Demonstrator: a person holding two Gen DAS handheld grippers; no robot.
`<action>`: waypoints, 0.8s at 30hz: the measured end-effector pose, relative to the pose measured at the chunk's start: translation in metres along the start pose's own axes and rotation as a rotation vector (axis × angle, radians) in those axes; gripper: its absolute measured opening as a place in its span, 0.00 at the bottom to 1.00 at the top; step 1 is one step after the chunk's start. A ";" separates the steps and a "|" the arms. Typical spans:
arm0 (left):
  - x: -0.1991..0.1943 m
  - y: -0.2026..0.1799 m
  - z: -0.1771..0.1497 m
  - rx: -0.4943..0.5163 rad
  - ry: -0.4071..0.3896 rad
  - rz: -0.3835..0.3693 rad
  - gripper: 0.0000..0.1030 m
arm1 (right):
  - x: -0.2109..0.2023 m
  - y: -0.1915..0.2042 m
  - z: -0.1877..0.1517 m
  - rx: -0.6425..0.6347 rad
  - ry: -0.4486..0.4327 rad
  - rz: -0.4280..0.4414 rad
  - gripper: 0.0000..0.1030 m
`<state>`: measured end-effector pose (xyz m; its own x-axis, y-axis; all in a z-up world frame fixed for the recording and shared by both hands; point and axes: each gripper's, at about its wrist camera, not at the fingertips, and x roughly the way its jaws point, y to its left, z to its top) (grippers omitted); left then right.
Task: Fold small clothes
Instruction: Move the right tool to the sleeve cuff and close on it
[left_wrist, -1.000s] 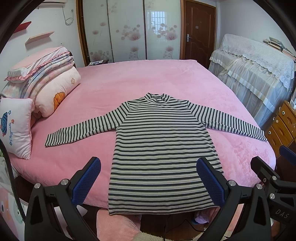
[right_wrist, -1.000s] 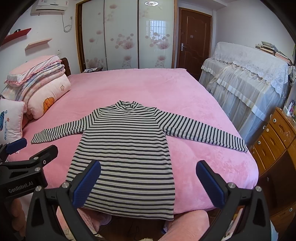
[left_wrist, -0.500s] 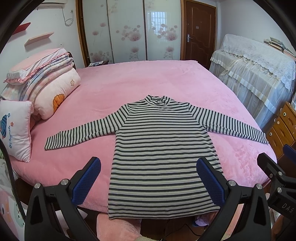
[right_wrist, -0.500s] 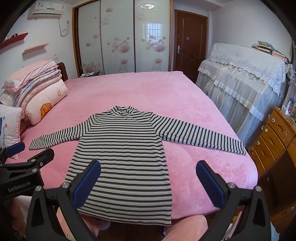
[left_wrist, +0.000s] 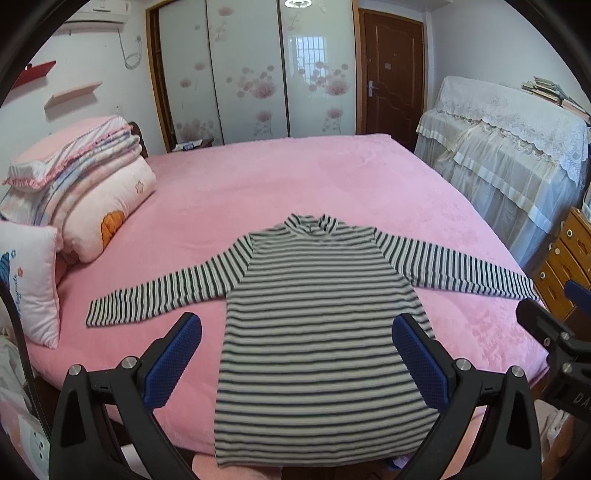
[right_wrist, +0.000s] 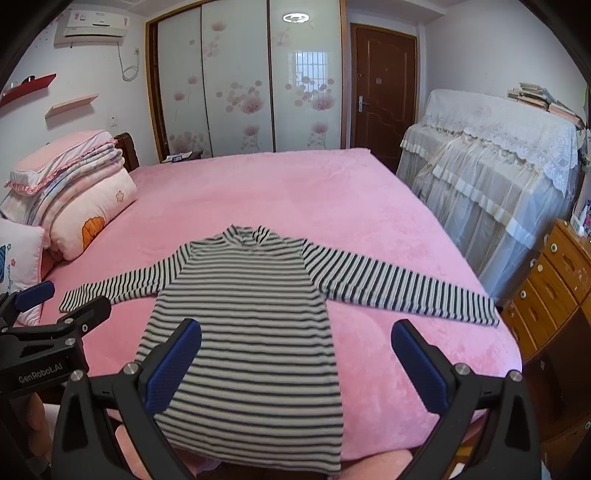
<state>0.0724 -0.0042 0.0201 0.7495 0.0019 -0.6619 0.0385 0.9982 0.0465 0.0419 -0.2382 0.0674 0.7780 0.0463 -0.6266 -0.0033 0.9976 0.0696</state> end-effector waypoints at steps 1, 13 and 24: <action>0.001 -0.001 0.004 0.000 -0.004 -0.003 0.99 | 0.000 -0.001 0.003 0.002 -0.005 0.003 1.00; 0.027 -0.031 0.077 0.069 -0.072 -0.092 0.99 | 0.014 -0.055 0.059 0.069 -0.070 0.023 1.00; 0.147 -0.154 0.109 0.260 -0.053 -0.130 1.00 | 0.100 -0.224 0.070 0.260 0.079 -0.139 0.97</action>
<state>0.2483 -0.1641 -0.0030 0.7603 -0.1344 -0.6356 0.2991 0.9409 0.1587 0.1645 -0.4605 0.0429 0.7084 -0.0760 -0.7017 0.2687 0.9484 0.1686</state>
